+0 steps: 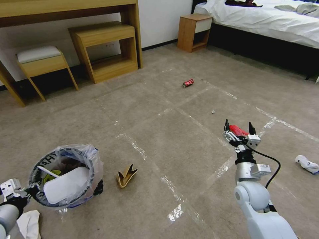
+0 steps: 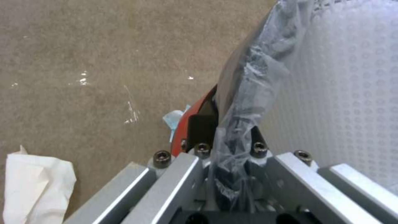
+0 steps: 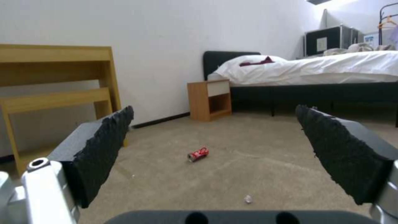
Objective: Pick up the trash bin and place the garbage on the floor into it.
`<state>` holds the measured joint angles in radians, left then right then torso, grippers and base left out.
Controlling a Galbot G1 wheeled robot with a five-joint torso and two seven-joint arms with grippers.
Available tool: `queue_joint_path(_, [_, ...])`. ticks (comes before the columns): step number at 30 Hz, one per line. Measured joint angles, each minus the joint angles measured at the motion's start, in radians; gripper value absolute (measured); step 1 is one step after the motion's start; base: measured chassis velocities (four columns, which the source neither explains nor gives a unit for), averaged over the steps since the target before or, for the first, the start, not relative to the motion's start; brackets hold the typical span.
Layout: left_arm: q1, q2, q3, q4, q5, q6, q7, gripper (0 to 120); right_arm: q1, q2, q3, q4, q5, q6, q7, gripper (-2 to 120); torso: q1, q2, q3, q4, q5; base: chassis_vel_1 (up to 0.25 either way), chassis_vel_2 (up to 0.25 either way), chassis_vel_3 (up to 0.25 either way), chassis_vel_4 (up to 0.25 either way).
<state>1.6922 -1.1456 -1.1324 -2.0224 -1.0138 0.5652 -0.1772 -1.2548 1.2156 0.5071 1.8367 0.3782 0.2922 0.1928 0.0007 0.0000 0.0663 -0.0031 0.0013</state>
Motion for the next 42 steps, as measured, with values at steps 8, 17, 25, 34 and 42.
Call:
queue_joint_path(8, [0.011, 0.000, 0.000, -0.003, 0.000, 0.000, -0.001, 1, 0.070, -0.079, -0.075, 0.005, 0.148, -0.091, 0.057, 100, 0.000, 0.000, 0.000, 0.0001, -0.0001, 0.000, 0.000, 0.000, 0.000])
queue_joint_path(17, [0.007, -0.006, 0.009, 0.003, 0.009, 0.001, -0.007, 1, 0.274, -0.164, -0.308, 0.015, 0.648, -0.483, 0.290, 100, 0.000, 0.000, 0.000, 0.0002, -0.0001, 0.000, 0.000, 0.000, 0.000])
queue_joint_path(25, [-0.010, 0.005, 0.028, 0.024, 0.014, 0.007, -0.018, 1, 0.436, -0.102, -0.537, -0.041, 1.063, -0.720, 0.481, 100, 0.000, 0.000, 0.000, 0.0001, -0.0003, 0.000, 0.000, 0.000, 0.000])
queue_joint_path(34, [-0.010, -0.007, 0.023, 0.032, 0.021, 0.008, -0.019, 1, 0.565, 0.052, -0.705, -0.162, 1.284, -0.893, 0.569, 100, 0.000, 0.000, 0.000, 0.0003, -0.0004, 0.000, 0.000, 0.000, 0.000])
queue_joint_path(42, [-0.010, -0.013, 0.018, 0.037, 0.024, 0.003, -0.017, 1, 0.573, 0.144, -0.788, -0.270, 1.288, -0.938, 0.654, 100, 0.000, 0.000, 0.000, -0.0001, -0.0001, 0.000, 0.000, 0.000, 0.000])
